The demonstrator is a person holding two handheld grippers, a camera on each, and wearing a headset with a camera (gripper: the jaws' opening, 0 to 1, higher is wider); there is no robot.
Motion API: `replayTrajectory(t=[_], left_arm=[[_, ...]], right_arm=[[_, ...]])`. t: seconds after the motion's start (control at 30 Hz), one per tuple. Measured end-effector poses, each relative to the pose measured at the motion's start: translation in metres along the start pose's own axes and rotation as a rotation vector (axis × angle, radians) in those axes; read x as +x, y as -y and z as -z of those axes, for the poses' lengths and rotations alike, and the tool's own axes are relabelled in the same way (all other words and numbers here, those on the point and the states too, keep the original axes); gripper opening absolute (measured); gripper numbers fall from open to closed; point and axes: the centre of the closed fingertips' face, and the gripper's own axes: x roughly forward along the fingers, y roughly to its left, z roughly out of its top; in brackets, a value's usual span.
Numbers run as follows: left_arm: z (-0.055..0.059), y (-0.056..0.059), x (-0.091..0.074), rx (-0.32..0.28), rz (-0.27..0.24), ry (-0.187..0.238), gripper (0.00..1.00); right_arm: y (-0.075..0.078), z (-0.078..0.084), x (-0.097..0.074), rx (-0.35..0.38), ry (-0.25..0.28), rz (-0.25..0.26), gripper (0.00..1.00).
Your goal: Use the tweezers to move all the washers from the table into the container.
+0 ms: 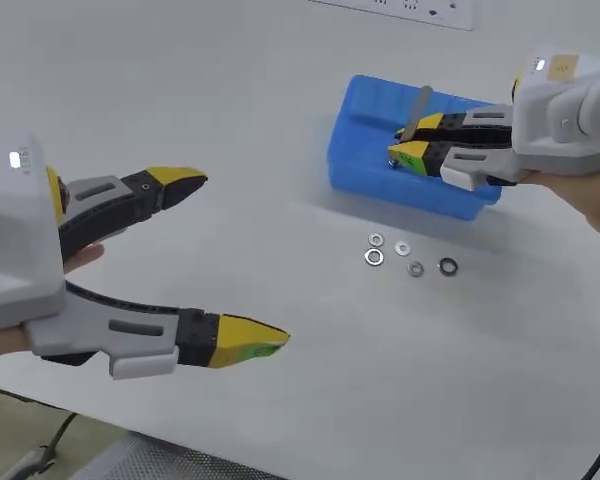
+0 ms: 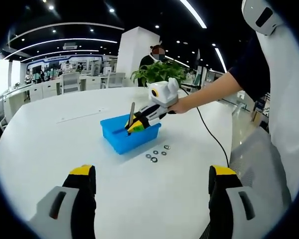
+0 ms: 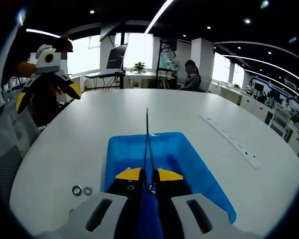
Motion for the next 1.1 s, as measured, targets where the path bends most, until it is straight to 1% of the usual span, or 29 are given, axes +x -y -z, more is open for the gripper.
replayTrajectory(t=[0.13, 0.37, 0.47, 0.53, 0.57, 0.6, 0.67, 0.7, 0.73, 0.77, 0.8, 0.83, 0.87, 0.9, 0.97, 1.0, 1.03, 1.07, 1.1], left_arm=[[-0.003, 0.001, 0.002, -0.002, 0.006, 0.008, 0.99], [-0.004, 0.003, 0.004, -0.001, 0.011, 0.010, 0.99], [-0.006, -0.001, 0.005, -0.001, 0.004, 0.018, 0.99], [-0.011, -0.007, 0.007, 0.006, -0.003, 0.029, 0.99], [-0.015, -0.012, 0.010, 0.017, -0.006, 0.033, 0.99], [-0.016, -0.013, 0.011, 0.022, -0.007, 0.036, 0.99], [-0.030, -0.027, 0.021, 0.044, -0.025, 0.067, 0.99], [-0.041, -0.034, 0.028, 0.043, -0.025, 0.100, 0.99], [-0.050, -0.038, 0.035, 0.040, -0.019, 0.126, 0.99], [-0.059, -0.043, 0.045, 0.048, -0.010, 0.143, 0.99], [-0.066, -0.046, 0.052, 0.054, -0.003, 0.157, 0.99], [-0.074, -0.050, 0.063, 0.057, 0.008, 0.169, 0.99], [-0.079, -0.051, 0.071, 0.065, 0.010, 0.174, 0.99], [-0.087, -0.052, 0.081, 0.085, 0.016, 0.191, 0.99], [-0.093, -0.047, 0.095, 0.081, 0.043, 0.192, 0.99], [-0.095, -0.051, 0.101, 0.092, 0.068, 0.192, 0.97], [-0.097, -0.055, 0.104, 0.102, 0.077, 0.193, 0.94], [-0.099, -0.052, 0.111, 0.119, 0.098, 0.189, 0.92], [-0.101, -0.051, 0.115, 0.125, 0.109, 0.193, 0.89]], right_arm=[[-0.001, -0.003, -0.002, 0.009, 0.010, 0.001, 0.11], [0.001, -0.008, -0.004, 0.015, 0.018, 0.007, 0.11], [0.002, -0.011, -0.006, 0.010, 0.022, 0.009, 0.11], [0.002, -0.014, -0.007, 0.007, 0.025, 0.008, 0.10], [0.001, -0.015, -0.007, 0.003, 0.021, 0.006, 0.10], [0.000, -0.015, -0.008, -0.001, 0.018, 0.004, 0.10], [-0.002, -0.017, -0.008, -0.019, 0.012, -0.007, 0.10], [-0.004, -0.017, -0.009, -0.025, 0.009, -0.010, 0.10], [-0.005, -0.018, -0.008, -0.037, 0.004, -0.014, 0.10], [-0.006, -0.018, -0.008, -0.041, 0.001, -0.015, 0.10], [-0.007, -0.019, -0.008, -0.044, 0.000, -0.017, 0.10], [-0.007, -0.020, -0.008, -0.046, 0.001, -0.018, 0.10], [-0.008, -0.020, -0.008, -0.049, 0.002, -0.019, 0.10], [-0.008, -0.021, -0.009, -0.053, 0.002, -0.022, 0.10], [-0.010, -0.023, -0.010, -0.070, -0.002, -0.030, 0.10], [-0.010, -0.023, -0.011, -0.083, -0.007, -0.037, 0.10], [-0.011, -0.024, -0.012, -0.088, -0.009, -0.040, 0.10], [-0.010, -0.025, -0.013, -0.093, -0.010, -0.043, 0.10], [-0.010, -0.025, -0.014, -0.094, -0.011, -0.044, 0.10]])
